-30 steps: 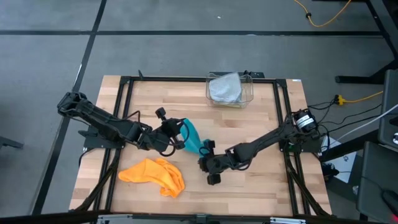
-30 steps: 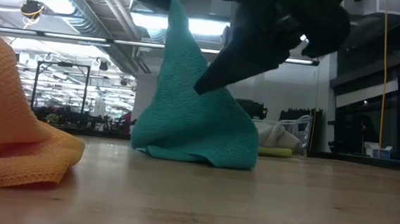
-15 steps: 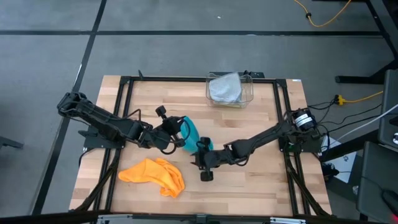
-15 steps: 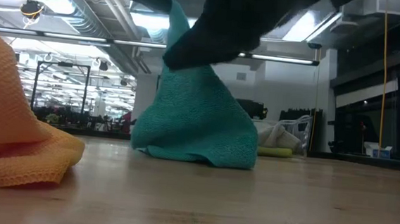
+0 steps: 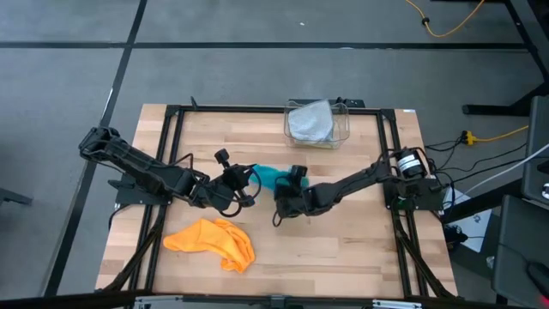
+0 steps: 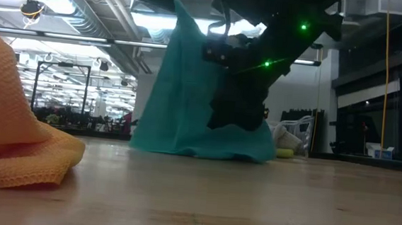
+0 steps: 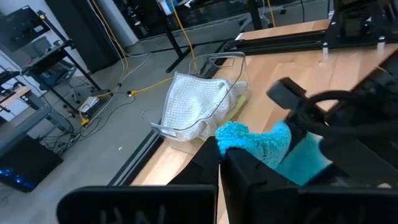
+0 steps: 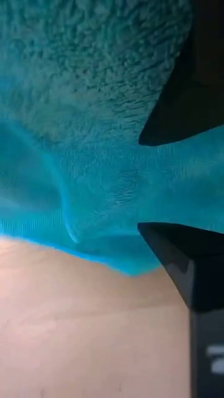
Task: Fold microfiber towels
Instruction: Fold the blue microfiber towel
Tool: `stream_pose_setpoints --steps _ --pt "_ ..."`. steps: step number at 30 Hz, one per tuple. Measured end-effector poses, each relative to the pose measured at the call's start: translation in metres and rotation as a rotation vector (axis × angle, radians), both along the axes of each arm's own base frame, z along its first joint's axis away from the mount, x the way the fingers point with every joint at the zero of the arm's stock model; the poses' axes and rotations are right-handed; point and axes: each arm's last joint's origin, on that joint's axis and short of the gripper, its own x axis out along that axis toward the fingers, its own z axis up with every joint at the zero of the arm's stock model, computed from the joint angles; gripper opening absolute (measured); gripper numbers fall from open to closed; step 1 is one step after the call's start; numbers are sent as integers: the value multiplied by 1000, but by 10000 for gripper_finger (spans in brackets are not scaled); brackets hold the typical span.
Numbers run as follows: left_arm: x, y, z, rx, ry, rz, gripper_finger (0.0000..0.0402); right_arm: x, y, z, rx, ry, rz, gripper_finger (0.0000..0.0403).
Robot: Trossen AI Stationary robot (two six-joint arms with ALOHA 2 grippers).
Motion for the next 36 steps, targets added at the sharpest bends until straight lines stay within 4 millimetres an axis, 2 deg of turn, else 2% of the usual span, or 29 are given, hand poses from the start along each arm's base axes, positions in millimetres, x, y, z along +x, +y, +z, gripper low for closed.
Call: stream_pose_setpoints --steps 7,10,12,14,20,25,33,36 --pt "0 0 0 -11 -10 4 0 4 -19 1 -52 63 21 208" --pt "0 0 0 -20 -18 8 0 10 -21 1 126 26 81 208" --pt "0 0 0 -20 -18 9 0 15 -17 2 276 -47 136 208" --pt "0 1 0 -20 -18 11 0 19 -13 4 340 -139 150 208" --pt "0 2 0 -24 -22 15 0 21 -11 -3 343 -349 105 208" --pt "1 1 0 -27 -31 15 0 20 -13 -26 283 -356 6 208" --pt "1 1 1 -30 -37 15 0 42 -12 -47 186 -439 -76 208" --pt "1 1 1 -30 -39 15 0 50 -11 -50 199 -455 -85 208"
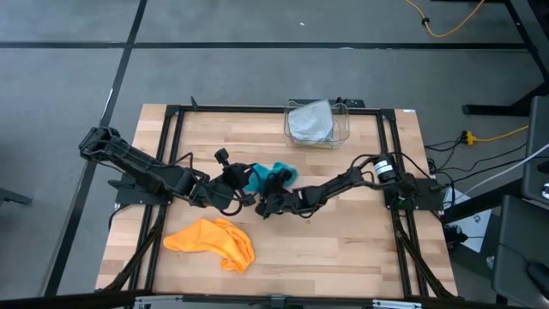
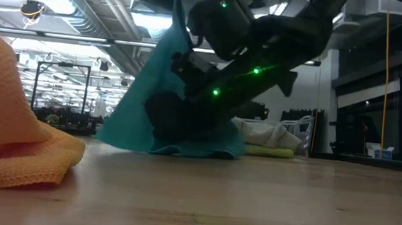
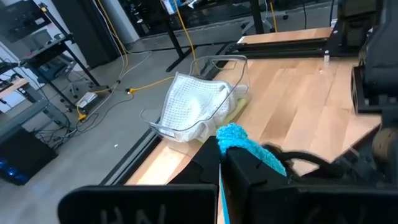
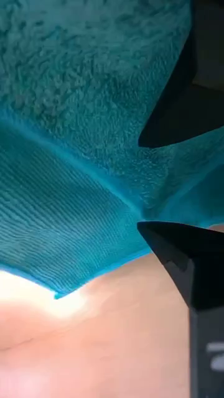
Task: Fold microfiber towels
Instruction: Fold the blue microfiber towel
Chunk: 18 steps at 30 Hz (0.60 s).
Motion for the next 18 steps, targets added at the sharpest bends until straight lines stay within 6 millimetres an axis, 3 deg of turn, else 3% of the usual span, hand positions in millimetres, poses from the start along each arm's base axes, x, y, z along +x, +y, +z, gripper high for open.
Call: stream_pose_setpoints --steps 9,18 --pt "0 0 1 -23 -29 9 0 13 -6 14 4 -98 -43 208" --pt "1 0 1 -21 -34 14 0 17 -19 -20 68 -68 -16 208"
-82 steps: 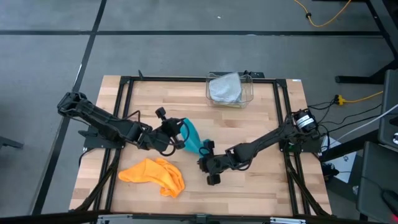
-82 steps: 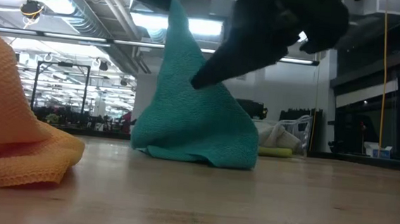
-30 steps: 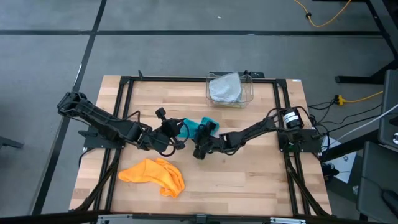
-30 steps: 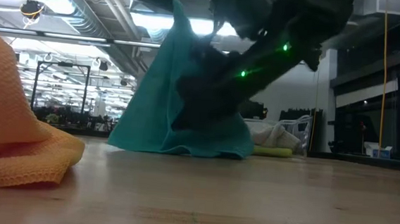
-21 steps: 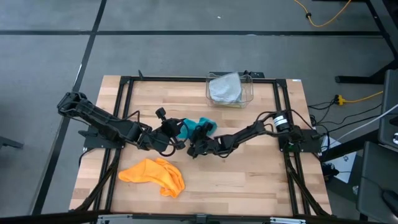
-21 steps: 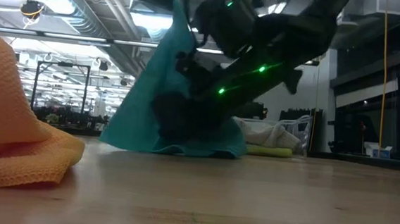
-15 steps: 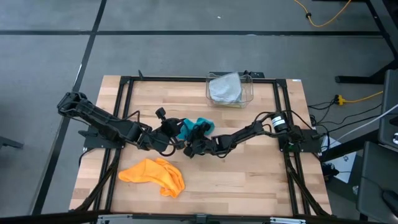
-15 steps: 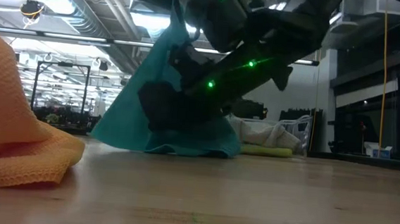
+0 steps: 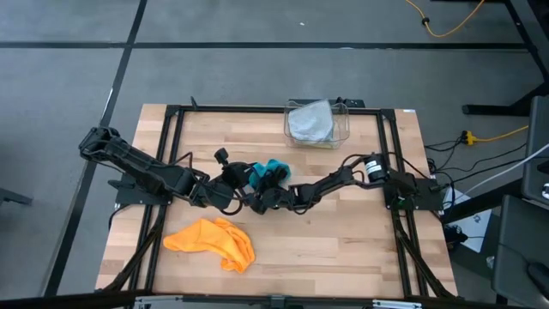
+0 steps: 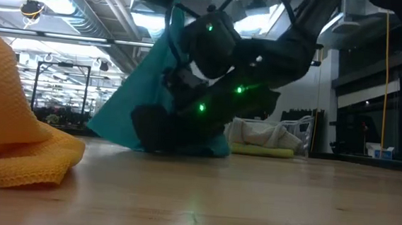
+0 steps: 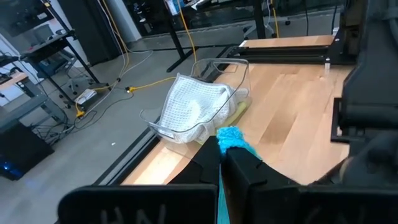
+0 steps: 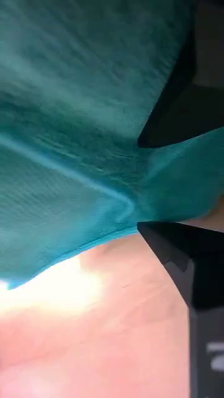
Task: Fold microfiber towels
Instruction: Fold the blue microfiber towel
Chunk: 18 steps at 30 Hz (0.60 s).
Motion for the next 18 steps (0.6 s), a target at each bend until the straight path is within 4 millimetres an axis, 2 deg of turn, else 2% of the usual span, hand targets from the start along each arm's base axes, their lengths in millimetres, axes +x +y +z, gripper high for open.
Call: stream_pose_setpoints --steps 3,6,14,18 --pt "0 0 0 1 2 0 0 -1 -1 -3 -31 53 28 198" --pt "0 0 0 2 3 0 0 -1 0 -1 -41 87 94 167" --pt "0 0 -1 6 12 -1 0 2 7 1 36 98 314 15" --pt "-1 1 -2 14 33 -1 0 2 11 5 82 101 414 13"
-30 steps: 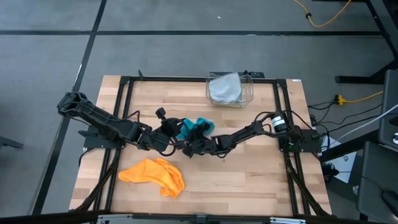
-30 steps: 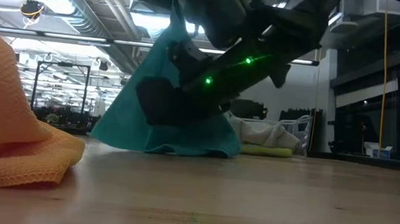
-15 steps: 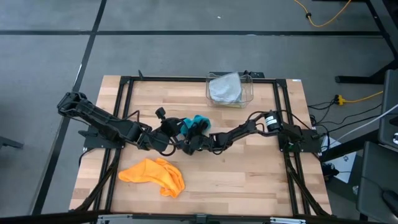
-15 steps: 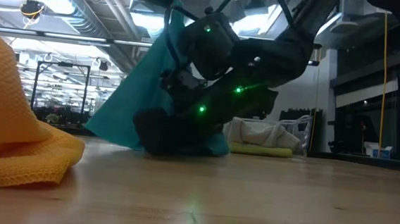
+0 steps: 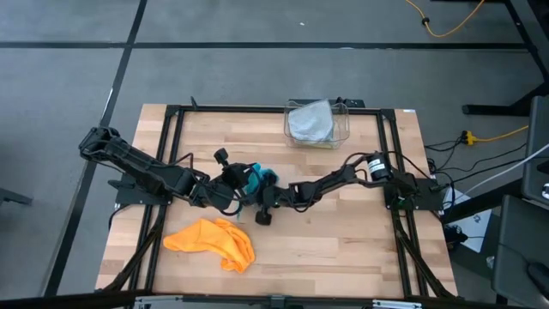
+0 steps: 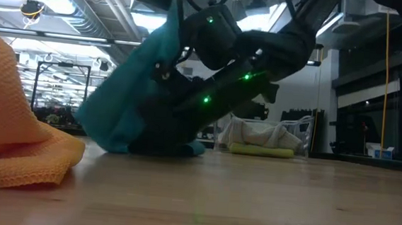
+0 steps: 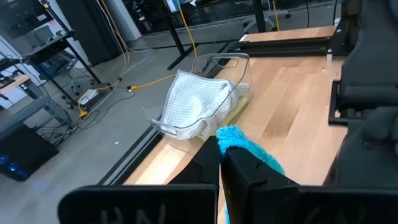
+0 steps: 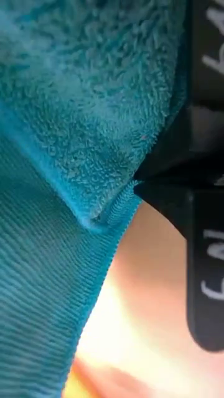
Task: Fold microfiber towels
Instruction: Fold the blue microfiber towel
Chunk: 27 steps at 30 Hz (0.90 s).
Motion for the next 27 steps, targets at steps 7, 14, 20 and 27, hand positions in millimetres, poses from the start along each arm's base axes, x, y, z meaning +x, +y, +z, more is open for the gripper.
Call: stream_pose_setpoints --steps 7,14,20,27 --pt "0 0 0 2 5 -2 0 -9 14 42 13 11 62 9" --pt "-1 0 -1 3 12 -2 0 -30 34 82 -26 82 123 5" --pt "-1 0 -1 3 13 -2 0 -53 53 85 7 266 213 10" --pt "0 -1 -2 -27 24 -50 0 -64 65 81 40 351 197 57"
